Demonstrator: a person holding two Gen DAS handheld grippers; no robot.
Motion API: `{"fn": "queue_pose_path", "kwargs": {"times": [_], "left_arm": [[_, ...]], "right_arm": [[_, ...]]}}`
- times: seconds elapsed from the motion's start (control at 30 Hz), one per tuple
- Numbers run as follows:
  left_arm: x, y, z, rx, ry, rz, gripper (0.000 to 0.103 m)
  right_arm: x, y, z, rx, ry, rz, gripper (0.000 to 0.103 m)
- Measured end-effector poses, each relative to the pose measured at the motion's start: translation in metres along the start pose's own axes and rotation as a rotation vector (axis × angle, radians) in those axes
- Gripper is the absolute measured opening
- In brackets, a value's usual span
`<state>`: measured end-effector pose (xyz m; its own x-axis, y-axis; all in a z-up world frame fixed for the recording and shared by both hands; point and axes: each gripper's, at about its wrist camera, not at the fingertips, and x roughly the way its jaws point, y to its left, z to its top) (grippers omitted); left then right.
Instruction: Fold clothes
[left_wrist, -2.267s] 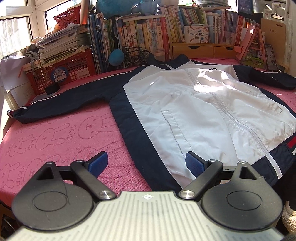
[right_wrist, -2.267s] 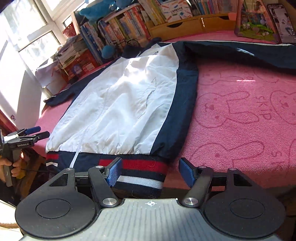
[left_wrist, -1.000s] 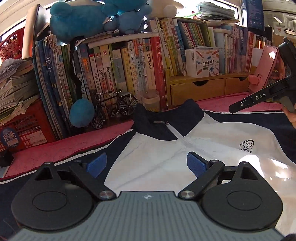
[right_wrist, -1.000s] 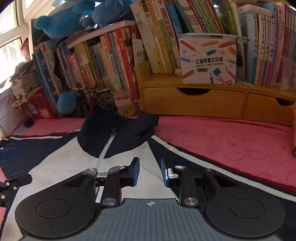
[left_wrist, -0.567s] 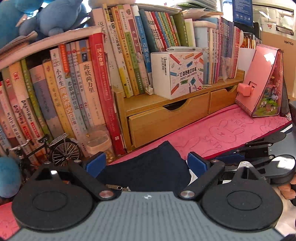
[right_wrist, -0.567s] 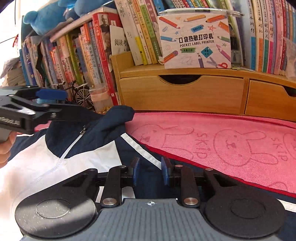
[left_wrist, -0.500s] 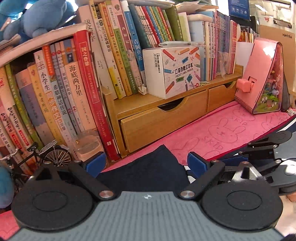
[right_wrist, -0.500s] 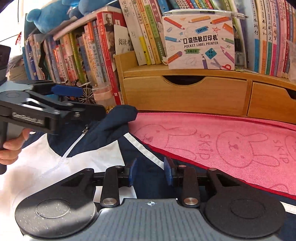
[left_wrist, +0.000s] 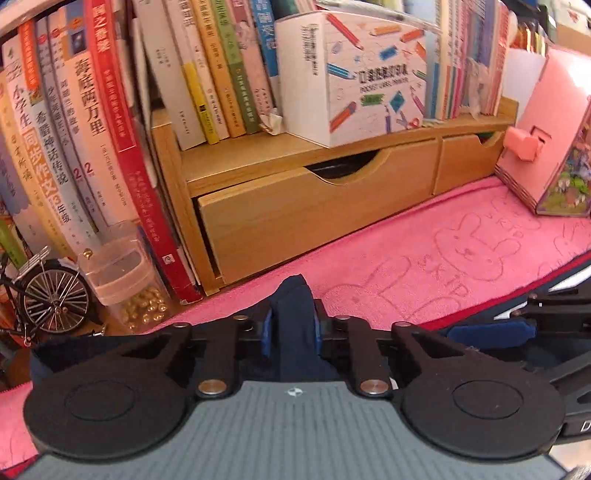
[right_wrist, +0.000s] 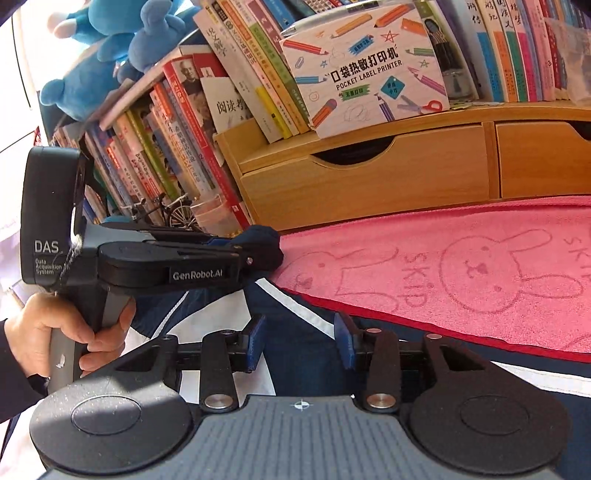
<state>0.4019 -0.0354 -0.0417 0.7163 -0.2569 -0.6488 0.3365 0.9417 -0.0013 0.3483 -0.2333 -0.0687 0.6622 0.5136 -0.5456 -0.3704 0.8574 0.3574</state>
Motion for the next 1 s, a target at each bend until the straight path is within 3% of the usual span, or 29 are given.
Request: {"fn": "queue_pose_path", "kwargs": {"times": [0.33,0.37,0.5,0.63,0.73,0.83,0.87,0.9,0.97,1.0], "left_arm": [[-0.01,0.033,0.007,-0.186,-0.105,0.066,0.01],[-0.011,0.036,0.007,-0.202,-0.116,0.074,0.001],[-0.027,0.043,0.014,-0.14,-0.155,0.148,0.001],[-0.067,0.051,0.004,-0.122,-0.195,0.098,0.005],[-0.093,0.05,-0.018,-0.023,-0.184,0.141,0.024],[-0.106,0.05,-0.037,0.081,-0.144,0.223,0.059],[-0.107,0.046,-0.041,0.115,-0.12,0.267,0.083],[-0.108,0.05,-0.047,0.133,-0.107,0.296,0.095],[-0.111,0.063,-0.059,0.136,-0.098,0.286,0.096],[-0.112,0.069,-0.063,0.137,-0.091,0.272,0.096]], "right_arm": [[-0.001,-0.002,0.0,0.009,-0.001,0.008,0.042],[-0.001,-0.002,0.0,0.009,-0.001,0.008,0.042],[-0.001,-0.002,0.0,0.008,-0.001,0.007,0.042],[-0.001,-0.003,0.0,0.014,-0.001,0.011,0.042],[-0.001,-0.002,0.0,0.007,-0.003,0.006,0.042],[-0.001,0.001,0.0,-0.009,-0.006,-0.005,0.043],[-0.003,0.004,0.001,-0.036,-0.012,-0.021,0.05],[-0.004,0.006,0.002,-0.063,-0.019,-0.037,0.068],[-0.008,0.013,0.003,-0.128,-0.043,-0.071,0.092],[-0.009,0.017,0.003,-0.154,-0.052,-0.072,0.097]]}}
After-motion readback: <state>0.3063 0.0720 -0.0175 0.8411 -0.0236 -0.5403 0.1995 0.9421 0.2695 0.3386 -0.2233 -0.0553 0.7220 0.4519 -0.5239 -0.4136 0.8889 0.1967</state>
